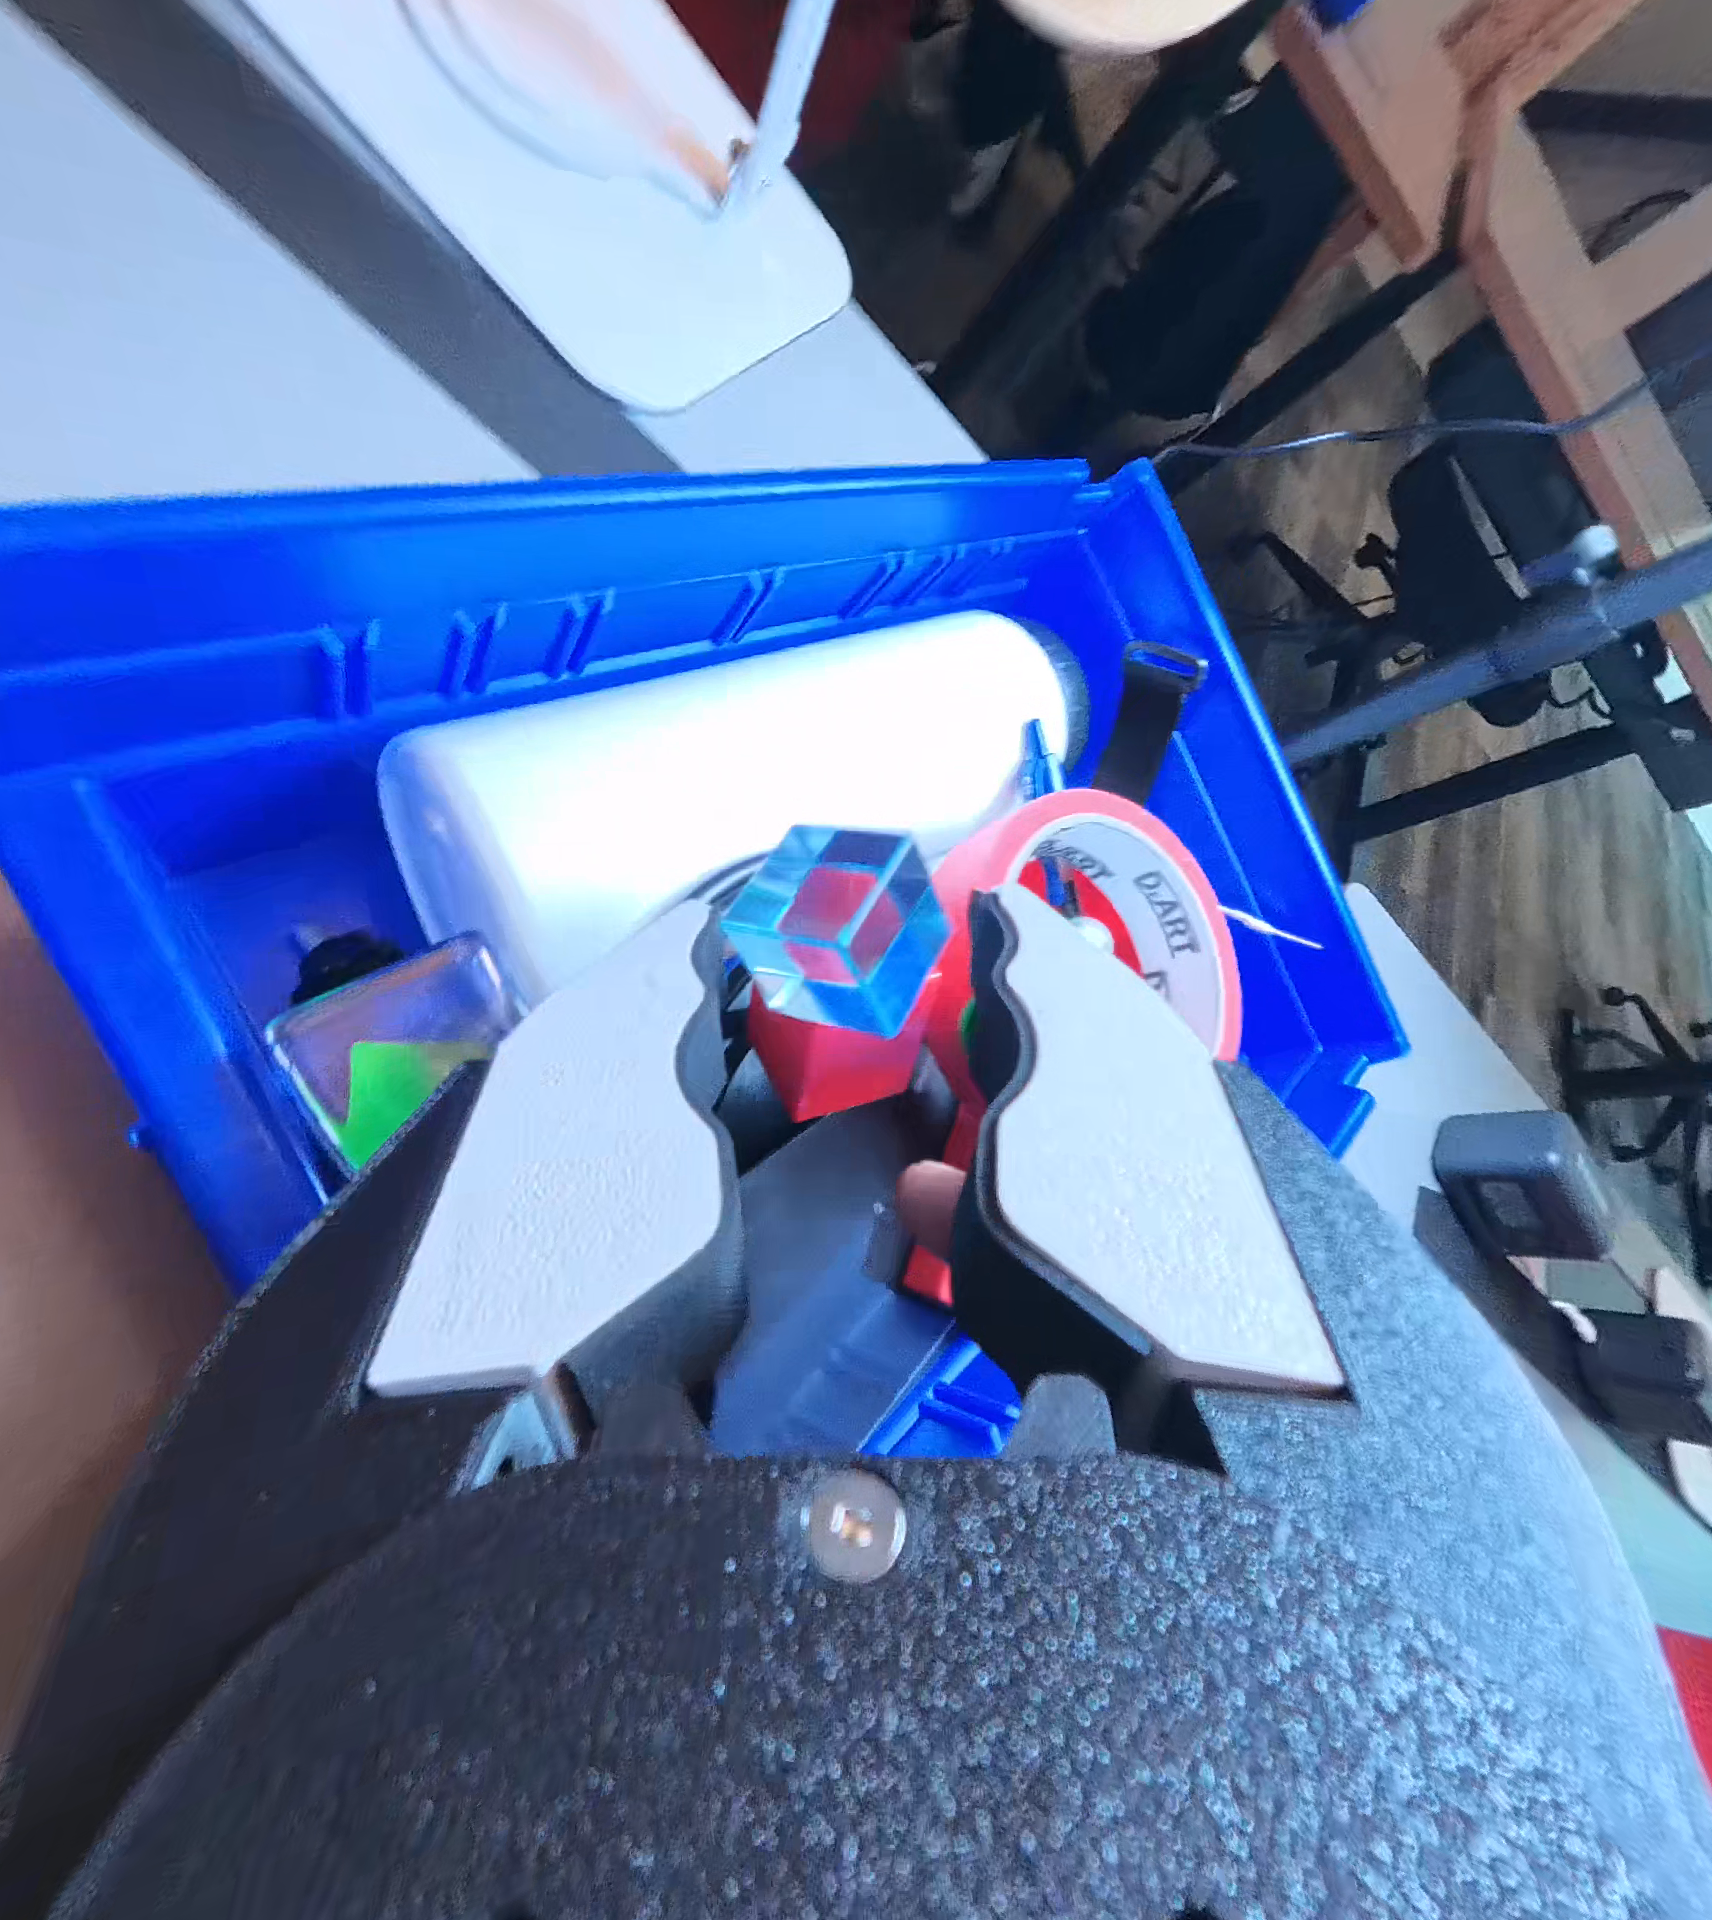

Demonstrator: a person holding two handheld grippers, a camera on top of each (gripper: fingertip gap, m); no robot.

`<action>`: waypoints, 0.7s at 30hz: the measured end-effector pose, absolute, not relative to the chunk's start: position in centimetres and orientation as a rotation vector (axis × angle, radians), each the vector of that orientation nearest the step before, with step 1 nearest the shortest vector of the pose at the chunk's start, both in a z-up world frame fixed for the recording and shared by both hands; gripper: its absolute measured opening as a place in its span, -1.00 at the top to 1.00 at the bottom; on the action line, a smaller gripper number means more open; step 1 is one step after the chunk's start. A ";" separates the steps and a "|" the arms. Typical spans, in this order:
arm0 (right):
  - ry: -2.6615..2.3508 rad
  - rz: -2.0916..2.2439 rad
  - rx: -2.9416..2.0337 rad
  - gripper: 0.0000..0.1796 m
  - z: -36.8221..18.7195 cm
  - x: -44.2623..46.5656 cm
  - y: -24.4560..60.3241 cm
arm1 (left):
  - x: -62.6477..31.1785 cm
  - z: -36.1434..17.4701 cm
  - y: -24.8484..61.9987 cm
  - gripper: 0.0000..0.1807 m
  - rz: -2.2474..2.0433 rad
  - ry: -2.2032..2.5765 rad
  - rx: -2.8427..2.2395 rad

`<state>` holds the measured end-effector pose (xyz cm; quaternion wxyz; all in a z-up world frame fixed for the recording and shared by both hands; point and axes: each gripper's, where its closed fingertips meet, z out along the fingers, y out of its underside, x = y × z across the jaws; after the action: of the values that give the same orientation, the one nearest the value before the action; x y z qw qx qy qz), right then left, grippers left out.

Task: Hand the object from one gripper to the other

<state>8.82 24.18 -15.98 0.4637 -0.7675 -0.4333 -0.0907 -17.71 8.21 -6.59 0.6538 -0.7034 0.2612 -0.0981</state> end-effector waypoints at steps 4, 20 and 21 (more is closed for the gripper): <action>-0.966 -0.075 -1.863 0.39 -14.1 9.2 24.2 | -20.0 -5.0 8.1 0.59 -0.231 0.522 -1.574; -0.797 0.138 -1.554 0.50 -4.4 7.3 21.2 | -34.7 -4.5 7.0 0.56 0.089 0.379 -1.854; -0.807 0.162 -1.541 0.50 -4.1 6.7 20.8 | -36.1 -5.6 7.0 0.57 0.125 0.390 -1.936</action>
<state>6.75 20.78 -4.13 0.6422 -0.6760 -0.3543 0.0713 -36.14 7.03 -5.56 0.5491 -0.8176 0.1648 0.0529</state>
